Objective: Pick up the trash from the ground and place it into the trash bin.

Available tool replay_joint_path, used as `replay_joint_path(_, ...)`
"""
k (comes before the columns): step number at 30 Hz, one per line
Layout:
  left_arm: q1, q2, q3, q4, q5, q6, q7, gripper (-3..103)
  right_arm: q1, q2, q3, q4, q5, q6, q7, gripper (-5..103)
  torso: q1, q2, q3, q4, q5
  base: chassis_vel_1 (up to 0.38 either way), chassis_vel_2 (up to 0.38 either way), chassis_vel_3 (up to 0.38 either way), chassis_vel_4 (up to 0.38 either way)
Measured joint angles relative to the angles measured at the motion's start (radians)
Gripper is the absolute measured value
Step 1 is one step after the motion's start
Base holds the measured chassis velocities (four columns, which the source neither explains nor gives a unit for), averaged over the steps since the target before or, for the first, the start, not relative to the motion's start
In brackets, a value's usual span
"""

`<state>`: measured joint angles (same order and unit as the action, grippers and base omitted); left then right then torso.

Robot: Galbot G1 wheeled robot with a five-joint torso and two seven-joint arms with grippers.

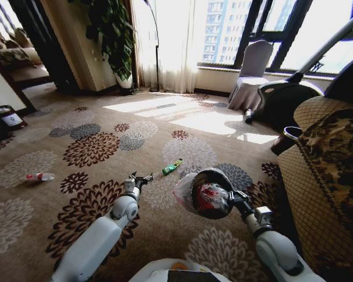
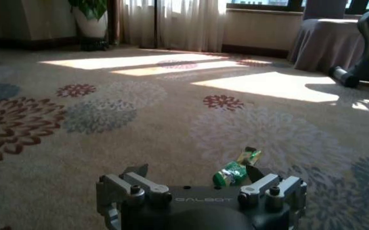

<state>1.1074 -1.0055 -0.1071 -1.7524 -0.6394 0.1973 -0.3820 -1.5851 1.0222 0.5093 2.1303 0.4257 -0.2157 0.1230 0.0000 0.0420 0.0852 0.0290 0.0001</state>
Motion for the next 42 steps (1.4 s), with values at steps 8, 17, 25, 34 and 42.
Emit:
replay_joint_path(8, 0.008, -0.004, 0.018, 0.041, 0.033, -0.023, 0.055, 100, -0.005, 0.015, -0.001, -0.010, -0.016, 0.009, -0.020, 2, 0.000, 0.000, 0.000, -0.0001, -0.0001, -0.018, 0.022, 0.023, -0.025)
replay_joint_path(17, -0.006, 0.000, 0.039, 0.073, 0.054, -0.040, 0.082, 100, -0.004, 0.010, -0.001, -0.013, -0.018, 0.012, -0.027, 2, 0.000, 0.000, 0.000, -0.0001, -0.0003, -0.158, 0.166, 0.162, -0.161)
replay_joint_path(25, -0.036, 0.001, 0.064, 0.131, 0.059, -0.055, 0.148, 100, -0.005, 0.004, -0.004, -0.013, -0.018, 0.012, -0.029, 2, 0.000, 0.000, 0.000, -0.0002, -0.0001, -0.291, 0.275, 0.289, -0.277)
replay_joint_path(34, -0.082, -0.026, 0.170, 0.255, 0.024, -0.029, 0.303, 100, -0.005, -0.008, -0.016, -0.013, -0.015, 0.014, -0.028, 2, 0.000, 0.000, 0.000, 0.0001, -0.0003, -0.209, 0.223, 0.217, -0.217)
replay_joint_path(42, -0.109, -0.121, 0.190, 0.377, 0.024, 0.019, 0.268, 100, -0.014, -0.026, -0.009, -0.013, -0.006, 0.022, -0.031, 2, 0.000, 0.000, 0.000, -0.0003, -0.0001, 0.030, -0.026, -0.028, 0.031)
